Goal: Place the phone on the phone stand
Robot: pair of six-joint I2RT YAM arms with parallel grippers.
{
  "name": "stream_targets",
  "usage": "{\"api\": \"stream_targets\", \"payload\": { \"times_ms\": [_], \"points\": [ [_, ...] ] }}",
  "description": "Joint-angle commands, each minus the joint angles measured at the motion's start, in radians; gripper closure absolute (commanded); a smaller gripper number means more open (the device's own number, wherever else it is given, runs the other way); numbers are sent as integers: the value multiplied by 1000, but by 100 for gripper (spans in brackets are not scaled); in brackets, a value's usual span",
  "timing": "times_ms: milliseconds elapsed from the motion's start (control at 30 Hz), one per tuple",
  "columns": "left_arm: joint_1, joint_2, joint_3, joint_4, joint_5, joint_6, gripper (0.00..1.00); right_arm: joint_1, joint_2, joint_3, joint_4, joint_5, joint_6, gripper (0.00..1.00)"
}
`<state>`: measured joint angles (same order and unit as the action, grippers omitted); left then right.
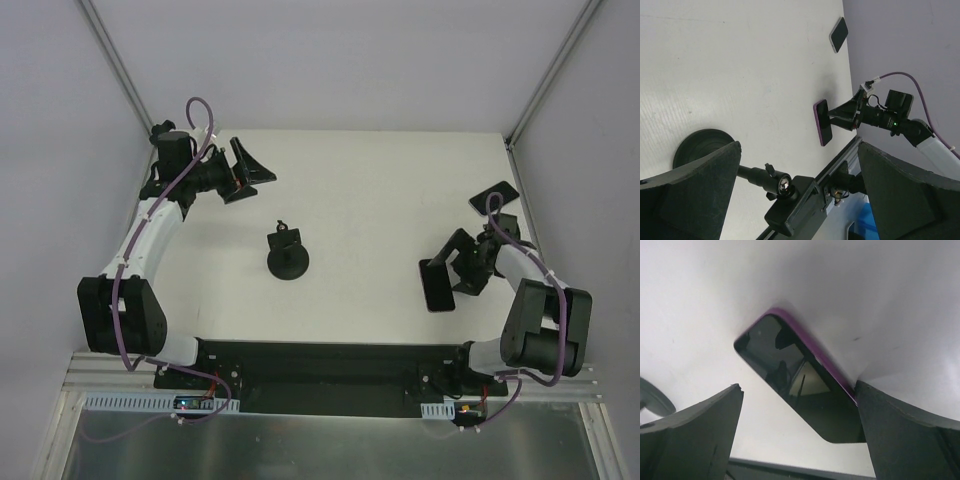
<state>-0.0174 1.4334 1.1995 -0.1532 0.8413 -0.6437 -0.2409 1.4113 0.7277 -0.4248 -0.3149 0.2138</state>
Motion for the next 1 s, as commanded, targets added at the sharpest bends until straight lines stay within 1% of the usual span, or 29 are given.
{"api": "stream_targets", "payload": {
  "times_ms": [0,33,133,200,233,267,333,400,433,467,600,667,767,967],
  "points": [
    [11,9,-8,52,54,-23,1,127,-44,-19,-89,-32,30,4],
    [11,13,-9,56,61,-28,1,143,-46,-16,-91,-18,30,4],
    [11,10,-17,69,62,-36,1,195,-32,30,-127,109,4,4],
    [11,13,-20,79,73,-47,1,238,1,79,-167,149,-23,4],
    [11,15,-21,84,73,-48,1,239,14,94,-179,169,-42,4],
    [11,15,-24,89,73,-48,1,282,37,108,-205,213,-48,4],
    [11,19,-28,90,73,-48,1,304,60,146,-245,267,-62,4],
    [11,25,-25,95,85,-56,1,333,84,165,-262,305,-60,4],
    [11,27,-26,98,88,-59,1,342,97,176,-281,363,-54,4],
    [11,27,-29,99,90,-62,1,365,103,180,-285,379,-56,4],
    [11,25,-34,113,91,-70,1,390,129,188,-292,401,-70,4],
    [11,24,-38,119,94,-73,1,399,150,200,-292,376,-115,4],
    [11,35,-44,129,96,-76,1,422,189,245,-321,379,-145,4],
    [11,41,-48,144,110,-90,1,449,228,271,-316,379,-125,4]
  ]
}}
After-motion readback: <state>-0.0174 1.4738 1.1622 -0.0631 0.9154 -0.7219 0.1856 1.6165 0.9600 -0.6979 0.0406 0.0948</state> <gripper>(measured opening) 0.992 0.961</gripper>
